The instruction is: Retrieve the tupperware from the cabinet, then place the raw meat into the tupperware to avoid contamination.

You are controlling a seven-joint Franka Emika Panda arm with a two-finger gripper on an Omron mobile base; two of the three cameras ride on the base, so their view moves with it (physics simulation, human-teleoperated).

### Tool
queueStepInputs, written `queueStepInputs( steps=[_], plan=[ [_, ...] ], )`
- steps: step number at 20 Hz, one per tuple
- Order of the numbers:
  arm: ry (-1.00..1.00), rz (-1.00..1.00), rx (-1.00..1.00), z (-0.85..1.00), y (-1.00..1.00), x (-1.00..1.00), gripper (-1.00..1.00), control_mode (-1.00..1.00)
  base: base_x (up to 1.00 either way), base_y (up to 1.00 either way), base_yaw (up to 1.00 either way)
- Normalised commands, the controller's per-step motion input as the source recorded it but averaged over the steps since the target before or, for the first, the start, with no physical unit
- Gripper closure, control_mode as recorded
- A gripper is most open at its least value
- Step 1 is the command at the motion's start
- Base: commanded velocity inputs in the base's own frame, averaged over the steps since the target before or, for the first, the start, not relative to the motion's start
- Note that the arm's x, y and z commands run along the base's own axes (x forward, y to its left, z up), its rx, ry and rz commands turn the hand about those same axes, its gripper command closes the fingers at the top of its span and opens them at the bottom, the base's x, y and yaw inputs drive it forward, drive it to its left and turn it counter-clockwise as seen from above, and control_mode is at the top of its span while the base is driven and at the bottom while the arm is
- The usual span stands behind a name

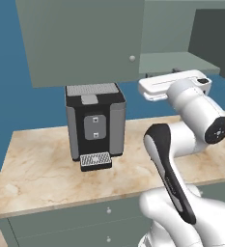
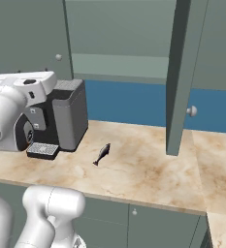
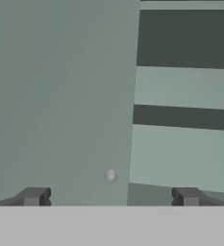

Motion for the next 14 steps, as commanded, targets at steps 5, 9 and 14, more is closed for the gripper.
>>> queueStepInputs(
  steps=[5,9,14],
  plan=[
    [0.00,0.00,0.00,-0.06,0.04,0.14,-1.00,-1.00,0.00,0.00,0.00],
    [0.00,0.00,0.00,0.00,0.05,0.15,-1.00,-1.00,0.00,0.00,0.00],
    [0.00,0.00,0.00,0.00,0.04,0.15,-1.00,-1.00,0.00,0.00,0.00]
  ],
)
